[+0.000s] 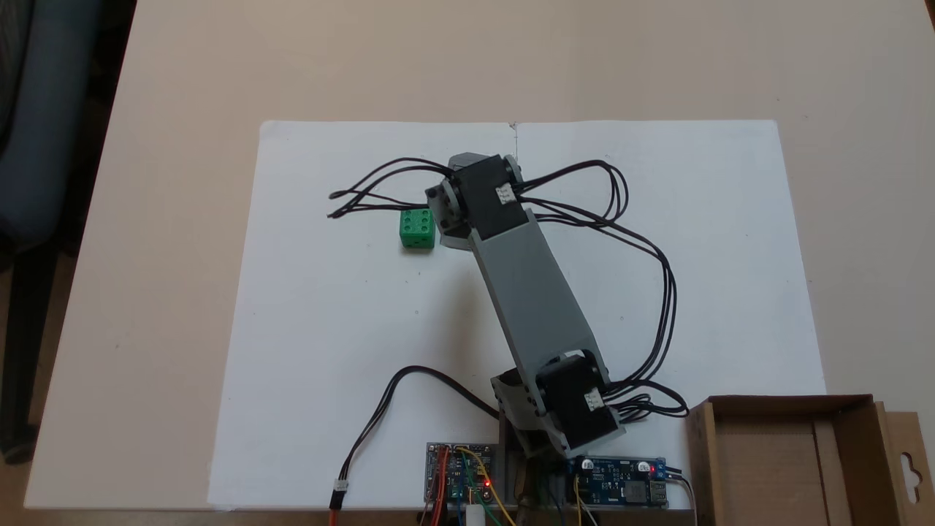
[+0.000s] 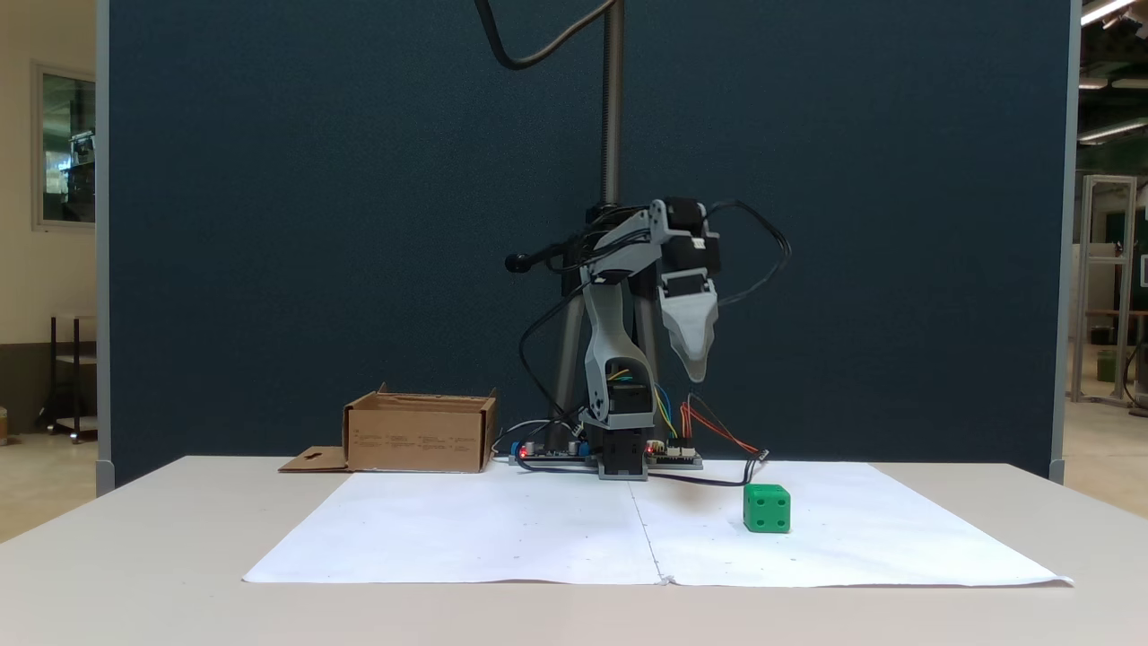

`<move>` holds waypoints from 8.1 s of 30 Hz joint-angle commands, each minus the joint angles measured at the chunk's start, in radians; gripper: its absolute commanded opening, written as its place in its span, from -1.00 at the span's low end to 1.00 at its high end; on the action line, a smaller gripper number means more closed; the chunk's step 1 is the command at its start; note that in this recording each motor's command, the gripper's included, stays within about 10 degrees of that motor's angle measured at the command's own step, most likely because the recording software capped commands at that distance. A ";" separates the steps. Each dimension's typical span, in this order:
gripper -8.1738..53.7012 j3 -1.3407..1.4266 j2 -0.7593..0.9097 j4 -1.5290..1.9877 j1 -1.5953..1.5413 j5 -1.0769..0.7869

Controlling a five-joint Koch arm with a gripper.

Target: Grasp a green dice and put it in the bin.

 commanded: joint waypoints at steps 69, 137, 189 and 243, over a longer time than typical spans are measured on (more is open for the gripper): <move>0.66 0.011 -0.365 -0.291 -0.219 0.202; 0.65 0.055 -0.600 -0.453 -0.202 0.222; 0.44 0.061 -0.687 -0.459 -0.196 0.221; -0.34 -0.064 -0.345 -0.451 0.655 -0.377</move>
